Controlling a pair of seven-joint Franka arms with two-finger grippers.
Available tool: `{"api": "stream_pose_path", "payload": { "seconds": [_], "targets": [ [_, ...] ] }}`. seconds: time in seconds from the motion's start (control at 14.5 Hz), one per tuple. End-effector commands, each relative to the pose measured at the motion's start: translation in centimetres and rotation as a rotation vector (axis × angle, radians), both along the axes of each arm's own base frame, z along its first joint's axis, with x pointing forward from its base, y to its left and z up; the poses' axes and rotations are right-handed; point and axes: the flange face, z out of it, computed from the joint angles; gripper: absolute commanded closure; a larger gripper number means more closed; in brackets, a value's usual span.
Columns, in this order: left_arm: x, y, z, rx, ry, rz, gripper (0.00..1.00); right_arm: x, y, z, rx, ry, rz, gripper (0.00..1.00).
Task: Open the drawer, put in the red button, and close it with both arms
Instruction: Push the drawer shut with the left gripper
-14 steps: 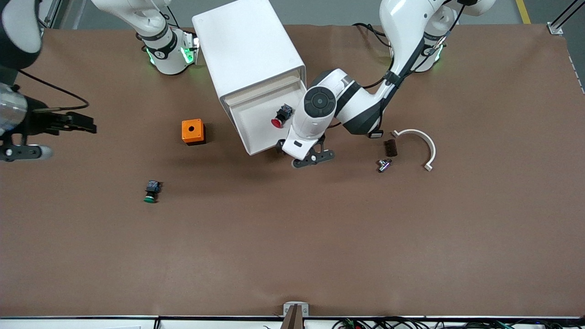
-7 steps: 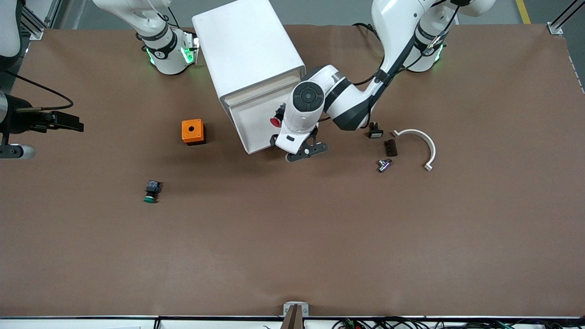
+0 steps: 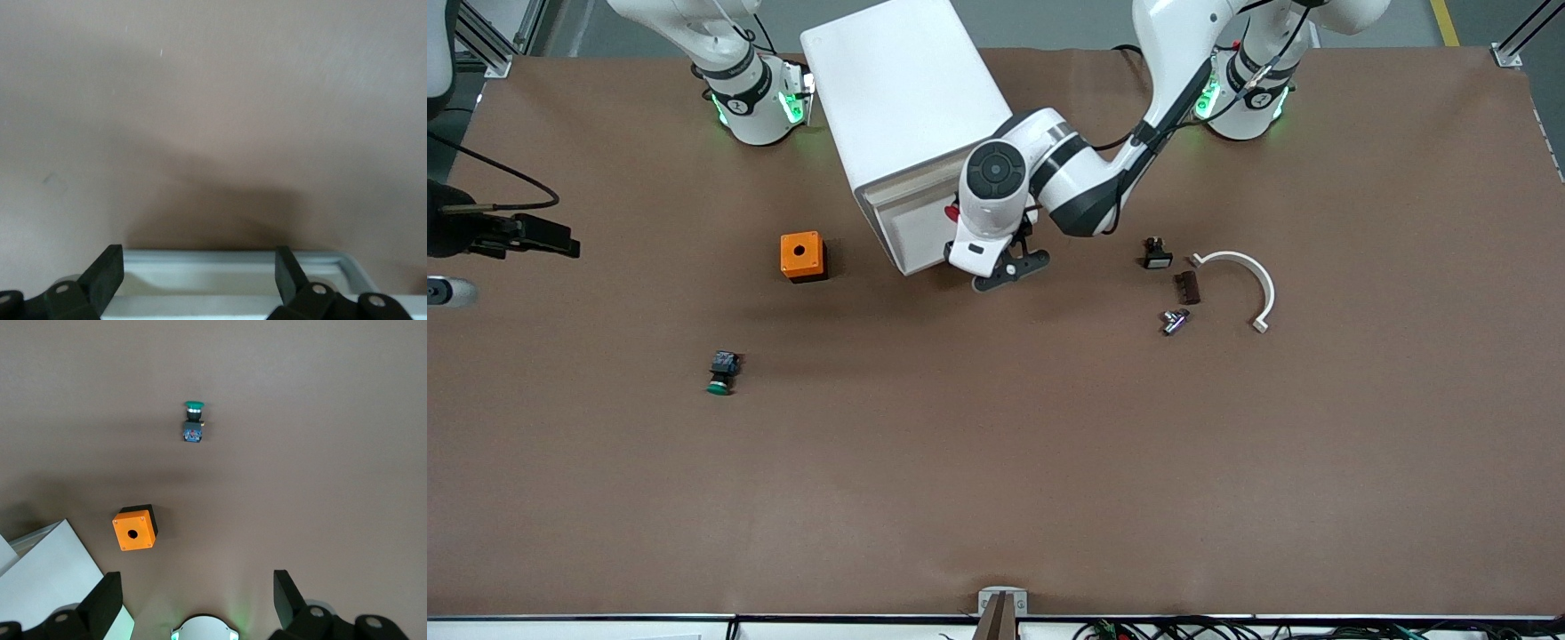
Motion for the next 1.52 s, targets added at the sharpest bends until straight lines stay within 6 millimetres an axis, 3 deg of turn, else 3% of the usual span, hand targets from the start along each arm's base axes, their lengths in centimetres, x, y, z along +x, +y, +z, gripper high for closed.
{"api": "stream_pose_path", "payload": {
  "seconds": [0.0, 0.28, 0.69, 1.17, 1.45],
  "targets": [
    [-1.7, -1.5, 0.7, 0.02, 0.032, 0.001, 0.0, -0.9, 0.1, 2.1, -0.014, 0.01, -0.004, 0.0],
    [-3.3, -2.7, 1.1, 0.012, 0.065, -0.001, 0.0, -3.2, -2.0, 5.2, 0.008, -0.025, -0.047, 0.0],
    [-4.6, -3.6, 1.0, -0.031, 0.144, 0.033, 0.0, -4.2, -3.0, 5.3, 0.007, -0.029, -0.053, 0.0],
    [-4.9, -3.8, -0.3, -0.055, 0.216, 0.07, 0.0, -8.0, -2.8, 4.7, 0.008, -0.174, -0.006, 0.0],
    [-4.3, -3.5, 0.1, -0.064, 0.217, 0.084, 0.0, -8.0, -3.0, 4.9, 0.01, -0.195, 0.045, 0.0]
  ]
}}
